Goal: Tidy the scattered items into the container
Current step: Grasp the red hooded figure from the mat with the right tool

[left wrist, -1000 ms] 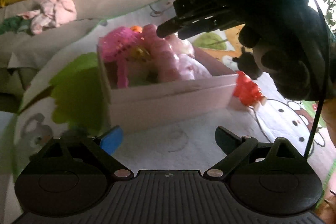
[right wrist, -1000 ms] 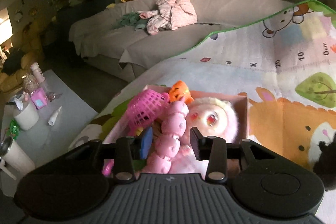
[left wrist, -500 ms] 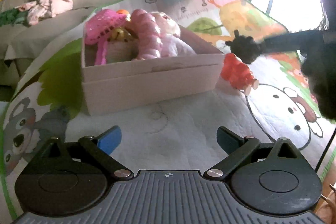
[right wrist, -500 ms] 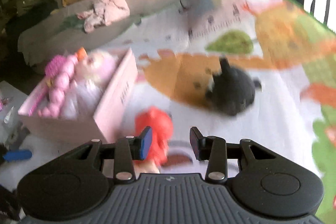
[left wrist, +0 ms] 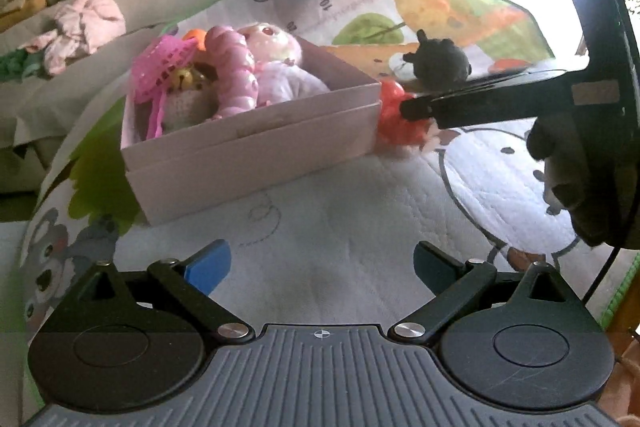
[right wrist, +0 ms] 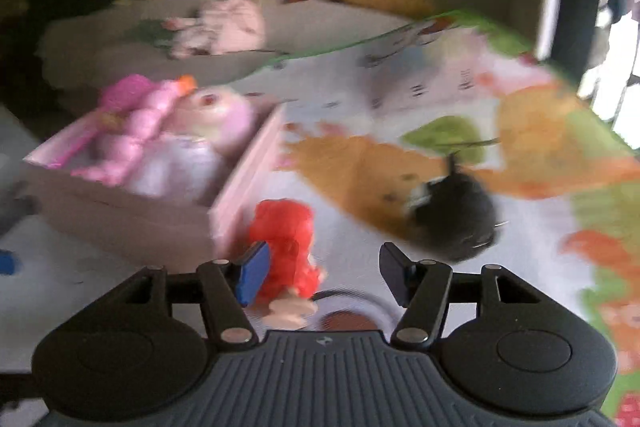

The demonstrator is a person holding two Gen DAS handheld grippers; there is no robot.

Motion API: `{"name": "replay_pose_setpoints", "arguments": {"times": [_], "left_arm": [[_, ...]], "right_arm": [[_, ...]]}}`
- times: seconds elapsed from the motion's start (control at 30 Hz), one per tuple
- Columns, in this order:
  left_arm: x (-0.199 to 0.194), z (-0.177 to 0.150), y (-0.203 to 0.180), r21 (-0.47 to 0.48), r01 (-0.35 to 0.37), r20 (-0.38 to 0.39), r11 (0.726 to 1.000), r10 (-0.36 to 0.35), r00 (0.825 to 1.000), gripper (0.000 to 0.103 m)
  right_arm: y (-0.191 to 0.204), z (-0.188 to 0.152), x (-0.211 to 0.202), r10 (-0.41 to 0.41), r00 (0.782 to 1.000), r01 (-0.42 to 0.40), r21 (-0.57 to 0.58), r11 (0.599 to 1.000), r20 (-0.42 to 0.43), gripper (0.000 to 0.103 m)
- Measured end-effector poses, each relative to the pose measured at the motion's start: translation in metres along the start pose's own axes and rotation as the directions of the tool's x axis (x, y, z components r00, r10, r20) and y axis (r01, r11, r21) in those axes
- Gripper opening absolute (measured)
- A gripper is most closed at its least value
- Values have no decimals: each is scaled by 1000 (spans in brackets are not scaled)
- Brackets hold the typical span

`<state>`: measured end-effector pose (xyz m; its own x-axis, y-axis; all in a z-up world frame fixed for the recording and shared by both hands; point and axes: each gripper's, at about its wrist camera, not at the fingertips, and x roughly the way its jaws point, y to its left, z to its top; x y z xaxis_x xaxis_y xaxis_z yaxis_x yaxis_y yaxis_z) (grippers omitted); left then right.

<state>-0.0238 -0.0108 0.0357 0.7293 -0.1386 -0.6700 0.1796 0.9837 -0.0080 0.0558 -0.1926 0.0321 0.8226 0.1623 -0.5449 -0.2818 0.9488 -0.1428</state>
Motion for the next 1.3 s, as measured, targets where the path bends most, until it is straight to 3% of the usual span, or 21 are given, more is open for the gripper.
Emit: {"name": "replay_pose_setpoints", "arguments": {"times": [0.1,0.17,0.27,0.4,0.5,0.6,0.63,0.83,0.9,0.97,1.0,1.2,1.3], "left_arm": [[-3,0,-2,0,-3,2,1000,3,1000,101],[-6,0,-3,7,2,5,1000,-2,1000,101],[-5,0,-3,9,3,1,1000,-3,1000,101],[1,-1,-2,-9,13,-11,1000,-13,1000,101],[5,-2,-2,-21,18,-19,1000,-18,1000,101],[6,-4,-1,-22,19,-24,1000,-19,1000,101],[6,-4,0,-23,16,-26,1000,-17,1000,101],[2,-5,7,-38,0,-20,999,-1,1000,101],[2,-5,7,-42,3,-16,999,-3,1000,101],[0,-4,6,-41,8,-11,999,-8,1000,101],[-1,-4,6,-38,10,-7,999,-10,1000,101],[-9,-3,6,-34,8,15,999,-7,1000,101],[-14,-3,8,-34,4,27,999,-3,1000,101]], "right_arm": [[-22,1,5,-99,995,101,73,992,-31,60],[-34,-4,2,-121,992,123,85,989,-23,60],[-42,-12,-13,-35,999,33,82,996,35,60],[-19,-13,-21,53,996,-46,-95,994,74,60],[0,-8,0,32,999,-25,-172,985,43,60],[4,-2,29,-20,1000,21,-178,984,10,61],[4,-1,33,-42,999,43,-182,982,7,56],[-7,-7,24,-42,999,39,-157,987,-16,51],[-9,-10,14,-23,999,19,-143,990,-29,51],[-6,-12,-5,12,999,-17,-147,989,-31,27],[-3,-14,-14,38,999,-43,-151,988,-34,22],[17,-29,-58,235,967,-247,-144,958,-94,20],[20,-32,-69,172,985,-175,-181,968,-30,23]]}}
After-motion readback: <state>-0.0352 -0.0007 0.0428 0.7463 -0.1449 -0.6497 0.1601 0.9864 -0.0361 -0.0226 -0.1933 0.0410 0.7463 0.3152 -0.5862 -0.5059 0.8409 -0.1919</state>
